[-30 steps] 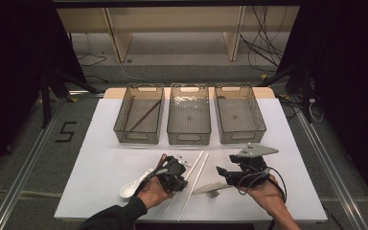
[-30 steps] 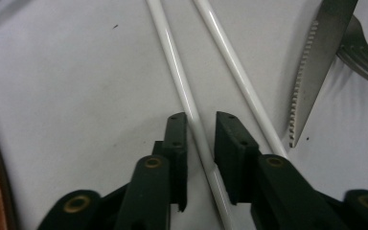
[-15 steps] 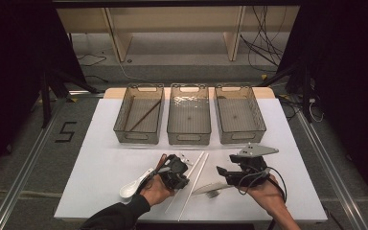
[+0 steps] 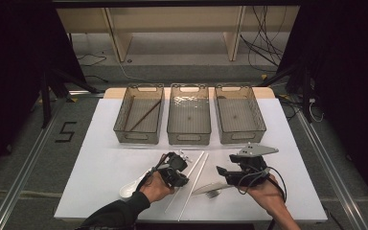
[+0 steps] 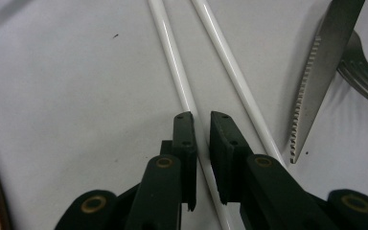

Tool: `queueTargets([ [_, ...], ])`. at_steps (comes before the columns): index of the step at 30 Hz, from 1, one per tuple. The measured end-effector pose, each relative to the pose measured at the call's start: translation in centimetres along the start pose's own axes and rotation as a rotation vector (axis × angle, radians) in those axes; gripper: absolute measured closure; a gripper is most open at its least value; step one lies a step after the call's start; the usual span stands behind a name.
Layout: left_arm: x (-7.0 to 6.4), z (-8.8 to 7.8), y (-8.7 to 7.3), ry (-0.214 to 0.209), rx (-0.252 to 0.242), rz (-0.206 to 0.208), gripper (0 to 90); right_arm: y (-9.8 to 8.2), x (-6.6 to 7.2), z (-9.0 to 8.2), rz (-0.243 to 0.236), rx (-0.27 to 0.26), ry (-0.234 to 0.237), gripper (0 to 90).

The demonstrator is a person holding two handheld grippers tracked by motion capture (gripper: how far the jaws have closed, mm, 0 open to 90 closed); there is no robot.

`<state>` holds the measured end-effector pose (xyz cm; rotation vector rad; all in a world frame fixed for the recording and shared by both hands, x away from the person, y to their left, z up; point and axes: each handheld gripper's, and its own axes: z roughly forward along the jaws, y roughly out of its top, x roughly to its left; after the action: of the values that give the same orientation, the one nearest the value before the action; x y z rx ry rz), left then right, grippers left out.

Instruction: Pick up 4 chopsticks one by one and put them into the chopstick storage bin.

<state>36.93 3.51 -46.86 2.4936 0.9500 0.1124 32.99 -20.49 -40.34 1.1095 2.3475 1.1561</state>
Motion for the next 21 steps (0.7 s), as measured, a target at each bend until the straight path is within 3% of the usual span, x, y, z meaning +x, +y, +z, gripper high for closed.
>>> queueTargets([
  [8,-0.25,-0.11,0.36,0.005,0.070,0.023,78.1,-0.04,-0.15,-0.08,0.004,-0.002,-0.002,37.2],
  [13,-0.34,-0.15,0.05,0.011,0.044,0.039,79.1,0.03,-0.07,-0.10,0.000,-0.005,-0.001,37.3],
  [21,-0.07,-0.22,0.51,-0.002,0.078,0.041,79.9,0.03,-0.05,-0.06,-0.001,-0.002,-0.001,37.3],
])
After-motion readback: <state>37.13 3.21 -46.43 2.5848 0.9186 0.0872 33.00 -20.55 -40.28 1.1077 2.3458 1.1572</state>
